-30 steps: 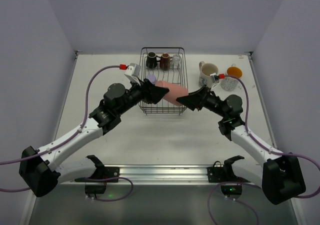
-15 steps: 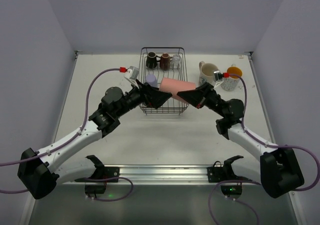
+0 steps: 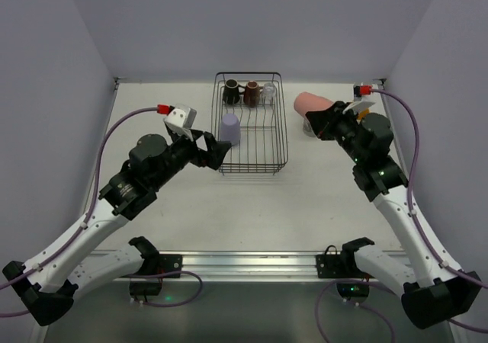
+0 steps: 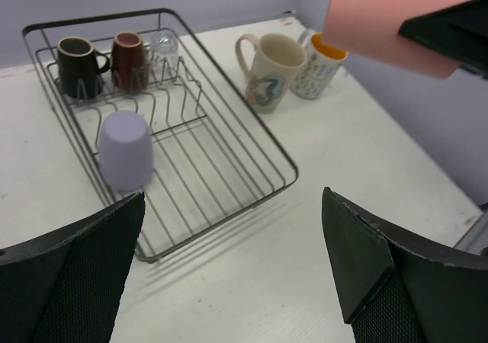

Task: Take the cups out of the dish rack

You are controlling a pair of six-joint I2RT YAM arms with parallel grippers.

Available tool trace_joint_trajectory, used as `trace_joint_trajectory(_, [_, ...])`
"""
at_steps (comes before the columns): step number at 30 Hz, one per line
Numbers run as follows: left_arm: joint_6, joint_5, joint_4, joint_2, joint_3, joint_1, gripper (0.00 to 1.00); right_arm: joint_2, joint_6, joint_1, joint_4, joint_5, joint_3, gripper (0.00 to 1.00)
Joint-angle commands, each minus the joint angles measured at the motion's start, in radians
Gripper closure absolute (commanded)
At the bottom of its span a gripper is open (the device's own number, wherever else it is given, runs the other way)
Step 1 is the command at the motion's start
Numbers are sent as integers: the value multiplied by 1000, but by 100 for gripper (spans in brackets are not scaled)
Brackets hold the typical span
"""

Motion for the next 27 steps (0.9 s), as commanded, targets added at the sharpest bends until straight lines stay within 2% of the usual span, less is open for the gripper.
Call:
trace_joint_trajectory(1, [124, -84, -148, 17, -10, -1, 0, 112, -215, -42, -368, 299, 52, 100])
trace_joint_trajectory(9, [203, -90, -206, 37, 17, -2, 0, 352, -289, -182, -457, 289, 165, 100])
trace_joint_trajectory(13, [184, -40, -133, 21, -55, -2, 0, 497, -306, -185, -517, 340, 237, 100])
trace_joint_trajectory(16, [195, -41, -158, 60, -52, -2, 0, 562, -309, -187, -537, 335, 276, 99])
trace_joint_trajectory(27, [197, -38, -155, 81, -67, -1, 0, 697, -309, -185, -589, 301, 325, 91])
